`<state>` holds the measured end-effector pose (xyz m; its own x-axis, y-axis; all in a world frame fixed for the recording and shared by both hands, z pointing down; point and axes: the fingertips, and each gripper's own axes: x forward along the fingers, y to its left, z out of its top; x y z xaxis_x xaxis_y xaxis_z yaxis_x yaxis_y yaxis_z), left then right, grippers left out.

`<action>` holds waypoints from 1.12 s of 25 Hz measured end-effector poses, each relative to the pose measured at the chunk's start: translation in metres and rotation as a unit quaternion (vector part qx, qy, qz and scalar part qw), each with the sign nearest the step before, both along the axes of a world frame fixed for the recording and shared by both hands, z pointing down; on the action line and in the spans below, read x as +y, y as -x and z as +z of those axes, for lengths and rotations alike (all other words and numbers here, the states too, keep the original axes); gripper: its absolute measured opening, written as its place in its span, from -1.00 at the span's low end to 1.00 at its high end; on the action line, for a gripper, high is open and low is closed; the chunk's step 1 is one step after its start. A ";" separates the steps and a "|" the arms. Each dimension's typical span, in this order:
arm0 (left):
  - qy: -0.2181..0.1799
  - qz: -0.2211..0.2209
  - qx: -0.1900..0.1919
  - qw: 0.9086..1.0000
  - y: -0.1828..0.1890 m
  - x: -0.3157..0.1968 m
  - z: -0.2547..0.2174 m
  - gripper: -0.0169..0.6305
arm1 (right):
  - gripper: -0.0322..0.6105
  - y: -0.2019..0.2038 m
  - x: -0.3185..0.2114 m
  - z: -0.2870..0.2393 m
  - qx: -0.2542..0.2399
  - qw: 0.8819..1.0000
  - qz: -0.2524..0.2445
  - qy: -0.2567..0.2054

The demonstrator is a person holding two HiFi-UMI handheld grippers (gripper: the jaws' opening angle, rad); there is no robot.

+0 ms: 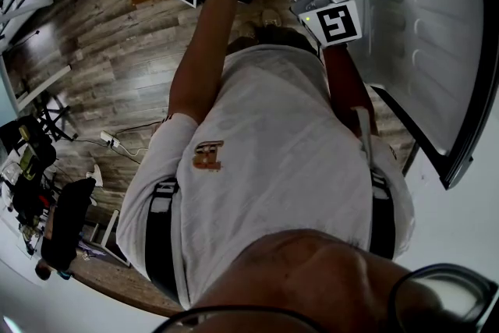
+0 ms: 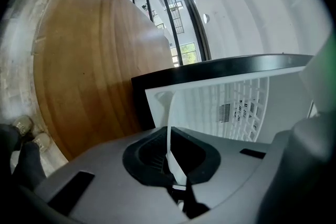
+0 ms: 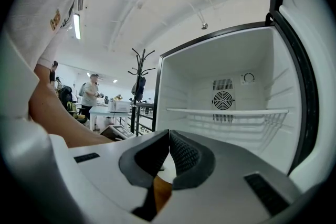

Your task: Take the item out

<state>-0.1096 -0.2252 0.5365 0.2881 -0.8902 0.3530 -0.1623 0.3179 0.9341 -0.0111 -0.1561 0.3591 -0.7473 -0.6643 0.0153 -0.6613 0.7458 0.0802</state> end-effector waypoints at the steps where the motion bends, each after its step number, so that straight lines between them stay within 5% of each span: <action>1: -0.003 0.003 0.002 1.000 -0.001 0.002 -0.003 -0.87 | -0.79 0.000 0.000 0.000 -0.001 1.000 0.000 0.002; 7: -0.017 0.028 0.007 0.999 -0.006 0.013 -0.024 -0.87 | -0.79 -0.003 0.004 0.008 0.013 0.999 0.006 0.037; 28: -0.066 0.049 -0.009 0.997 -0.009 0.064 -0.103 -0.87 | -0.79 -0.010 0.025 -0.020 -0.030 0.999 -0.015 0.026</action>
